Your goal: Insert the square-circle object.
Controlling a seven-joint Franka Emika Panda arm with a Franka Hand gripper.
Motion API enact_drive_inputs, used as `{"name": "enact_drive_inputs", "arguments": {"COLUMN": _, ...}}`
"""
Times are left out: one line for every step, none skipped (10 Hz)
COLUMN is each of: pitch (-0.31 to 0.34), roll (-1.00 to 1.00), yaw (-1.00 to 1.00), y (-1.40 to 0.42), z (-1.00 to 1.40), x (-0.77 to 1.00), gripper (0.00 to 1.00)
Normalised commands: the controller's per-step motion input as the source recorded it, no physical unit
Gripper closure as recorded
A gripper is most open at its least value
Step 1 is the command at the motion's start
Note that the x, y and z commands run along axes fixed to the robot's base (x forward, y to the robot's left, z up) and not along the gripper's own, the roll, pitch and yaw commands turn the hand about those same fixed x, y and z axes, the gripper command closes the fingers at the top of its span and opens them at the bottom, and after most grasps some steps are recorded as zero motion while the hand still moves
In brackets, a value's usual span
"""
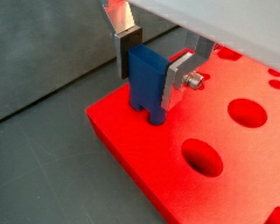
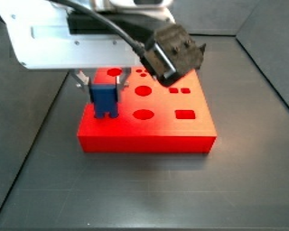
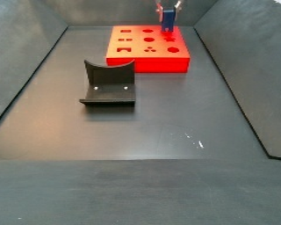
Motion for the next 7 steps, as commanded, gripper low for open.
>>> {"name": "enact_drive_inputs", "arguments": {"pitch": 0.187, "roll": 0.07, "yaw": -0.07, "y": -0.03, "z": -0.79, "x": 0.21, "gripper": 1.0}}
{"name": "enact_drive_inputs", "arguments": {"pitch": 0.114, "roll": 0.07, "yaw": -0.04, "y": -0.08, "z": -0.86, "x": 0.15, "gripper": 1.0}}
{"name": "enact_drive_inputs", "arguments": {"pitch": 0.049, "roll": 0.09, "yaw": -0.02, "y": -0.11, "z": -0.86, "x": 0.05, "gripper": 1.0}}
{"name": "enact_drive_inputs", "arguments": {"pitch": 0.007, "roll": 0.02, "yaw": -0.02, "y": -0.06, "z": -0.62, "x": 0.0, "gripper": 1.0}}
{"name": "enact_drive_inputs", "arguments": {"pitch": 0.0, "roll": -0.02, "yaw": 0.0, "y": 0.01, "z": 0.0, "x": 0.0, "gripper": 1.0}}
{"name": "enact_drive_inputs", "arguments": {"pitch": 0.0, "roll": 0.02, "yaw": 0.0, "y": 0.0, "z": 0.0, "x": 0.0, "gripper": 1.0}}
{"name": "enact_drive_inputs", "arguments": {"pitch": 0.0, "roll": 0.0, "yaw": 0.0, "y": 0.0, "z": 0.0, "x": 0.0, "gripper": 1.0}}
